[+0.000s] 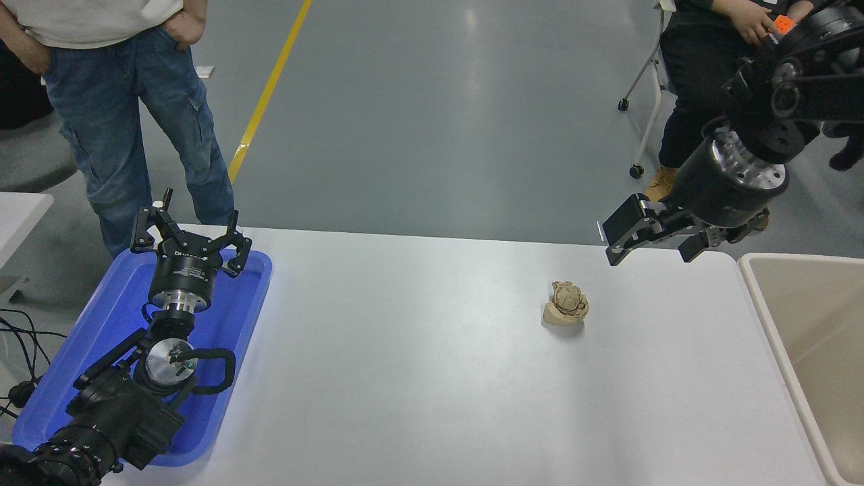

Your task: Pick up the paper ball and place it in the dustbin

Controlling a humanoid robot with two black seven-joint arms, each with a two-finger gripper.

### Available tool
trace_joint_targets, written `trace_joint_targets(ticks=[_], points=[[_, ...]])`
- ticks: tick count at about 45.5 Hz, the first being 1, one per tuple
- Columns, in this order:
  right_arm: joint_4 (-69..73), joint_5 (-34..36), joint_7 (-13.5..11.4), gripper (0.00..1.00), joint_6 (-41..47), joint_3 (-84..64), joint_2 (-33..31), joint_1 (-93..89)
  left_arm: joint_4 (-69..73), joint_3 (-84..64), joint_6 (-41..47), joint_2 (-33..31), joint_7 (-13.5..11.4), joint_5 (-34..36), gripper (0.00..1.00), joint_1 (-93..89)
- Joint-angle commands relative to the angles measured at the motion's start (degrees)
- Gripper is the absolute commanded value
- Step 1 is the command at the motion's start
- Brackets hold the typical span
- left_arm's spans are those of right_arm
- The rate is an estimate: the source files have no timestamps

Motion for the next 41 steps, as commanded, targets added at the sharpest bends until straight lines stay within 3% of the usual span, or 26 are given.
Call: trace_joint_targets(ticks=[1,41], points=[[-0.01,0.08,0.01,1.00,0.00,0.36,-0.02,0.14,0.00,0.00,0.00,0.00,0.09,0.00,1.00,0.00],[-3.97,-0.01,0.01,1.00,0.00,0.71,0.77,-1.44,0.00,0.00,0.00,0.00,0.00,0.00,1.00,0.00]])
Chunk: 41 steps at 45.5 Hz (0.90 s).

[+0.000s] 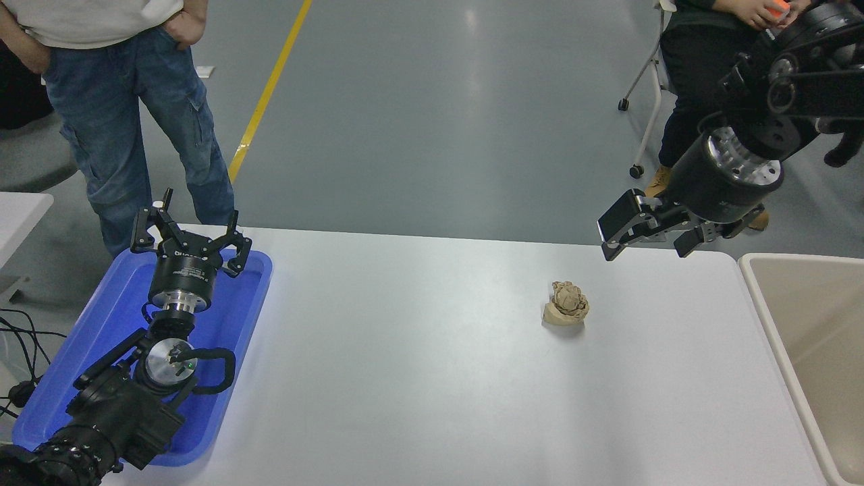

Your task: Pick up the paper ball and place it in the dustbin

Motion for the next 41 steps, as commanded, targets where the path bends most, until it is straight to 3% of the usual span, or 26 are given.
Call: trace_joint_targets(ticks=[1,41], points=[[-1.67,-0.07,0.00,1.00,0.00,0.02,0.22,-0.49,0.00,0.00,-0.03,0.00,0.02,0.00,1.00,0.00],[-14.50,0.02,0.18,1.00,0.00,3.36,0.13,-8.13,0.00,0.00,-0.03,0.00,0.02,0.00,1.00,0.00]])
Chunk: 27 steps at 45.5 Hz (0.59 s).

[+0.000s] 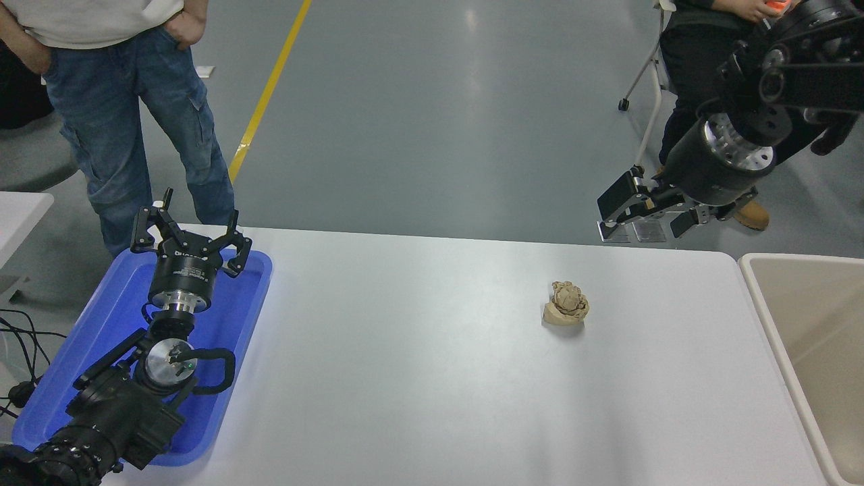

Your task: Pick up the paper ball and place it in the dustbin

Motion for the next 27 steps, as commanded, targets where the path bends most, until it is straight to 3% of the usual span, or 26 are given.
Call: trace_joint_targets(ticks=[1,12,27], points=[[-7.64,0.01,0.07,1.00,0.00,1.62,-0.06,-4.10,0.00,0.00,0.01,0.00,-0.01,0.00,1.00,0.00],[-17.14,0.01,0.07,1.00,0.00,8.48,0.12,-14.47,0.00,0.00,0.01,0.00,-0.01,0.00,1.00,0.00],[-28.48,-0.07,0.07,1.00,-18.36,12.08,4.95,-30.91,0.00,0.00,0.01,0.00,-0.01,0.00,1.00,0.00]])
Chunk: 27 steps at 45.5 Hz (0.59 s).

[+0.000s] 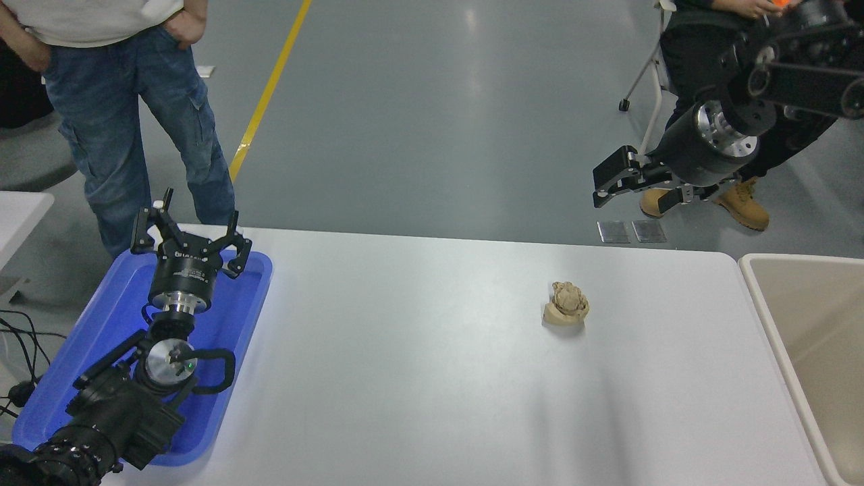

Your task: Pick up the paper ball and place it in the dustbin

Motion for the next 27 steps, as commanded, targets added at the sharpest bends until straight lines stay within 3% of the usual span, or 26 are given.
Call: trace_joint_targets(ticks=[1,27], points=[[-8.65,0.02,0.02,1.00,-10.44,3.50,3.29,-11.90,0.00,0.00,0.01,0.00,-0.01,0.00,1.00,0.00],[-17.35,-0.07,0.64,1.00,-21.95,12.56,7.95,-31.68,0.00,0.00,0.01,0.00,-0.01,0.00,1.00,0.00]])
